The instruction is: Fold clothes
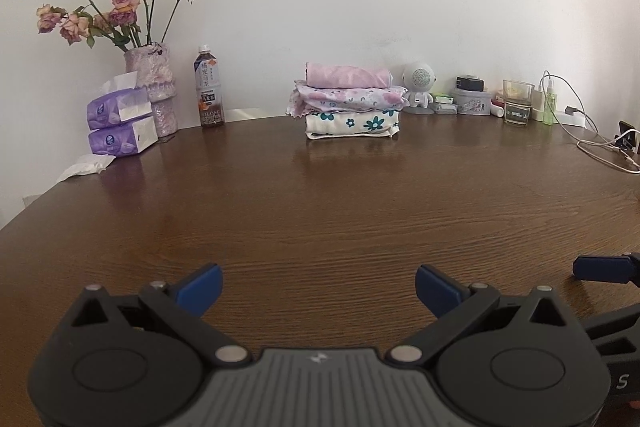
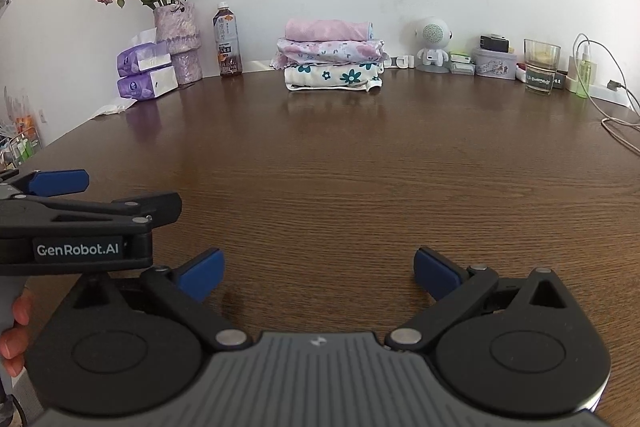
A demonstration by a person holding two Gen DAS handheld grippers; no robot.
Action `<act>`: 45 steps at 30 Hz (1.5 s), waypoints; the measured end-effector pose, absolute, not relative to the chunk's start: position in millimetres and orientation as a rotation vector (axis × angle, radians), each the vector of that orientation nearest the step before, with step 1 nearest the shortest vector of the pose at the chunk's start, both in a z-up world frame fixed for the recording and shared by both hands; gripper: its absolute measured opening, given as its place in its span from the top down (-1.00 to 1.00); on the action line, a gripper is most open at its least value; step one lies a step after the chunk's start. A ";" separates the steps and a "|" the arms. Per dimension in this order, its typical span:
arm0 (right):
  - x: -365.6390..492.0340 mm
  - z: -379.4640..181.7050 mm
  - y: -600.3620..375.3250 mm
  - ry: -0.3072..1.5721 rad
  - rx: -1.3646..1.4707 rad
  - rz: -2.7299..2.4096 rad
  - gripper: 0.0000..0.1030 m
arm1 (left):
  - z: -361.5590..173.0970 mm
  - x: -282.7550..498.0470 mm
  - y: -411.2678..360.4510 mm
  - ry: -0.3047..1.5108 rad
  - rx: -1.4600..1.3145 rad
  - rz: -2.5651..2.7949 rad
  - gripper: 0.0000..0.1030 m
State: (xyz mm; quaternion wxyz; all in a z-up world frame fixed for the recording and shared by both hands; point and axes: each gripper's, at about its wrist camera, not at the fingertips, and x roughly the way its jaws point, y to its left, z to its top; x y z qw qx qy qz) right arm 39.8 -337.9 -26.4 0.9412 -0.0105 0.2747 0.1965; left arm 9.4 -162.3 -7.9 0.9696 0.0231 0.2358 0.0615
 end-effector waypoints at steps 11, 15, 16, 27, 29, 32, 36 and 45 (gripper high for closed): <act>36.2 -30.0 -337.1 0.534 -0.027 0.391 -0.99 | -13.2 10.8 -154.7 0.500 0.013 0.130 -1.00; 34.7 -30.9 -336.0 0.529 -0.030 0.385 -0.99 | -14.7 12.4 -152.0 0.521 -0.011 0.125 -1.00; 34.4 -31.0 -335.8 0.529 -0.030 0.384 -0.99 | -14.8 13.0 -150.7 0.528 -0.018 0.120 -1.00; 34.9 -30.8 -343.4 0.514 0.038 0.349 -0.99 | -17.6 20.0 -145.1 0.597 -0.059 0.112 -1.00; 35.2 -30.8 -345.9 0.512 0.052 0.352 -0.99 | -17.8 19.4 -146.6 0.592 -0.048 0.111 -1.00; 34.8 -31.2 -343.8 0.515 0.036 0.350 -0.99 | -17.7 18.7 -147.1 0.587 -0.047 0.113 -0.99; 34.3 -31.1 -343.3 0.515 0.036 0.351 -0.99 | -17.4 17.8 -147.8 0.581 -0.046 0.113 -0.99; 32.6 -30.4 -342.8 0.513 0.040 0.353 -0.99 | -16.9 19.5 -147.0 0.587 -0.047 0.108 -0.99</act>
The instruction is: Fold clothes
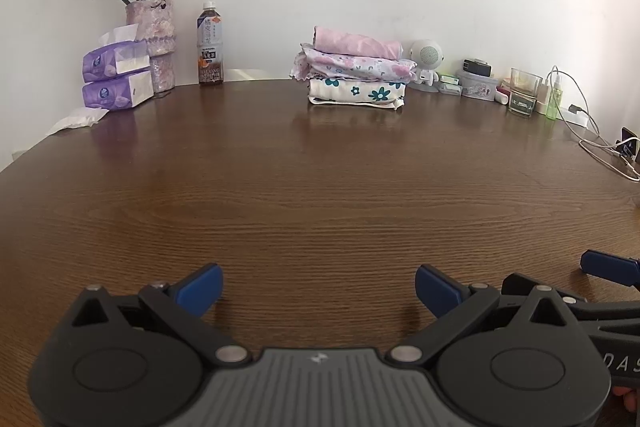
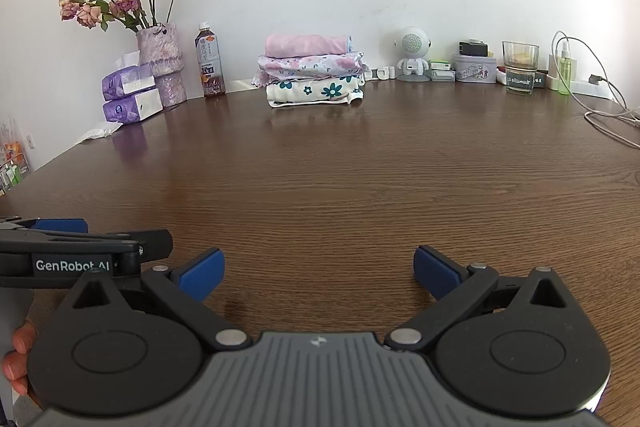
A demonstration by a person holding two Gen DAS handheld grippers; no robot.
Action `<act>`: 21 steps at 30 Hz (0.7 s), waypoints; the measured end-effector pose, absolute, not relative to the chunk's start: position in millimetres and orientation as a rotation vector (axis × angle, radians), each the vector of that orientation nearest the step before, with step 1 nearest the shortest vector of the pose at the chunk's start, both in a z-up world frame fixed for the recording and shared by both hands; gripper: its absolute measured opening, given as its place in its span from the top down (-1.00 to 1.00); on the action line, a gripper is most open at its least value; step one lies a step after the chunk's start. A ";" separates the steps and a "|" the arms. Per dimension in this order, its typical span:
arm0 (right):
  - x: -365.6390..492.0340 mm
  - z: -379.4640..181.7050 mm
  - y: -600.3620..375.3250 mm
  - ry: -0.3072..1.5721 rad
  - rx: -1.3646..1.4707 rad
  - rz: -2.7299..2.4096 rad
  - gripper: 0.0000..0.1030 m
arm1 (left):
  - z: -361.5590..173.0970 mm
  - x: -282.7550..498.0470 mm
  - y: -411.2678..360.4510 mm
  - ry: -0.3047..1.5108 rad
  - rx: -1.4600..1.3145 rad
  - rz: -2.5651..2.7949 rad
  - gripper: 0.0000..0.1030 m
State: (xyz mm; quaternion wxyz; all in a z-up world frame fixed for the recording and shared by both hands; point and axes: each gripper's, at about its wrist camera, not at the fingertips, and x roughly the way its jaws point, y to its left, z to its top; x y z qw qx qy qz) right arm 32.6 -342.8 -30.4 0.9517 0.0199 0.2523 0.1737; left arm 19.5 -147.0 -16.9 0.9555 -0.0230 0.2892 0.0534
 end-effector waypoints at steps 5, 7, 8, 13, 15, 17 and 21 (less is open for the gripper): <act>32.8 -30.3 -342.3 0.513 0.038 0.355 -0.99 | -17.7 21.2 -145.9 0.602 -0.056 0.105 -0.99; 32.3 -30.2 -342.3 0.513 0.038 0.355 -0.99 | -17.8 21.5 -145.7 0.604 -0.057 0.104 -0.99; 32.2 -30.1 -342.2 0.513 0.039 0.355 -0.99 | -17.8 21.7 -145.6 0.605 -0.058 0.104 -0.99; 31.1 -29.8 -341.9 0.512 0.040 0.355 -0.99 | -17.7 21.1 -145.8 0.601 -0.054 0.102 -0.99; 30.9 -29.8 -342.0 0.512 0.041 0.356 -0.99 | -17.8 21.0 -146.2 0.601 -0.053 0.101 -0.99; 30.9 -29.8 -342.3 0.512 0.041 0.356 -0.99 | -17.7 21.0 -146.2 0.600 -0.054 0.104 -0.99; 30.6 -30.0 -342.2 0.512 0.042 0.356 -0.99 | -17.5 21.0 -146.8 0.597 -0.050 0.103 -0.99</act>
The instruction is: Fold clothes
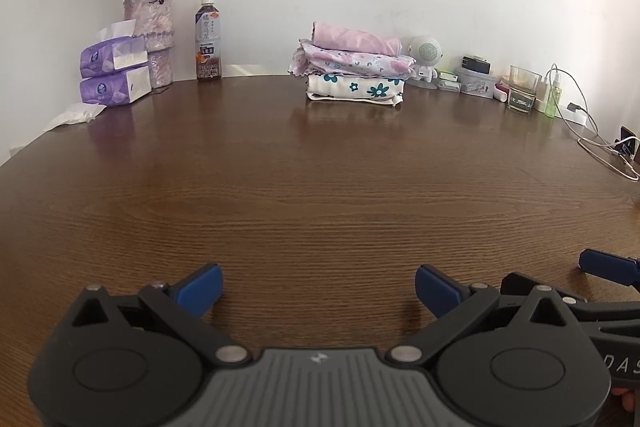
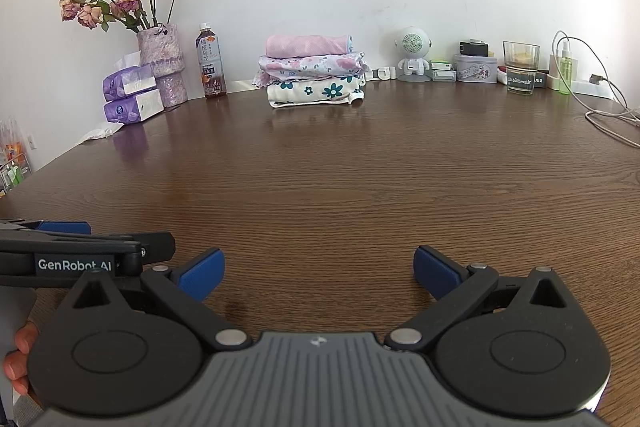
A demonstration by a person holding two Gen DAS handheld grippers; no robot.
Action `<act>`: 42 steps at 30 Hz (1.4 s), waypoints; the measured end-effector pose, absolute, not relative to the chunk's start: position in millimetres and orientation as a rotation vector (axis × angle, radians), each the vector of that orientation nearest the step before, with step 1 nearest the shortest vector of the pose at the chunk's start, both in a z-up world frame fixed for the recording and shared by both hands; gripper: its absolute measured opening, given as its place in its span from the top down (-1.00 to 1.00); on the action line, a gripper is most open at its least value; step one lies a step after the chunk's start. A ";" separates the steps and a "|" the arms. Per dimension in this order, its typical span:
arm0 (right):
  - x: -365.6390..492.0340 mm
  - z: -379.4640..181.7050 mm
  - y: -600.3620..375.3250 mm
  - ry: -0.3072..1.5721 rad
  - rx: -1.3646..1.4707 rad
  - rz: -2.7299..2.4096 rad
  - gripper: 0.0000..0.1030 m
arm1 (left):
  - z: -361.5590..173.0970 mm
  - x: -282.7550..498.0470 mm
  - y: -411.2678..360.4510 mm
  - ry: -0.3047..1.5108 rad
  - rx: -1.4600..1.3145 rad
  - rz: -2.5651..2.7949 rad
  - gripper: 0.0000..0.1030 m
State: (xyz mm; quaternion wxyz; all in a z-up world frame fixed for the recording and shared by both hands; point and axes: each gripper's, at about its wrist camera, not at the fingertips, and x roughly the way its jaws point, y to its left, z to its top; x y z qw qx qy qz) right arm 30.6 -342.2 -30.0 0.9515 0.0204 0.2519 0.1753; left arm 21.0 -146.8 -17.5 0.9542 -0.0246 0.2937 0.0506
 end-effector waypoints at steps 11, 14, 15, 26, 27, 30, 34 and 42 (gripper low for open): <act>30.0 -30.0 -341.9 0.512 0.040 0.358 -0.99 | -17.3 21.0 -146.2 0.598 -0.049 0.103 -0.99; 30.0 -30.1 -342.0 0.512 0.040 0.358 -0.99 | -17.1 21.1 -146.7 0.599 -0.047 0.103 -0.99; 30.0 -30.1 -342.0 0.512 0.041 0.358 -0.99 | -17.2 21.1 -146.7 0.600 -0.047 0.103 -0.99; 30.1 -30.2 -342.2 0.512 0.042 0.358 -0.99 | -17.3 20.9 -146.3 0.598 -0.046 0.101 -0.99; 30.0 -30.2 -342.4 0.512 0.043 0.358 -0.99 | -17.2 20.9 -146.2 0.597 -0.045 0.101 -0.99; 30.0 -30.1 -342.3 0.512 0.044 0.359 -0.99 | -17.1 20.6 -146.1 0.595 -0.042 0.102 -0.99; 29.8 -30.2 -342.2 0.511 0.046 0.359 -0.99 | -16.9 20.3 -146.6 0.593 -0.041 0.103 -0.99; 29.8 -30.2 -342.3 0.511 0.047 0.359 -0.99 | -17.1 19.4 -147.3 0.591 -0.039 0.104 -0.99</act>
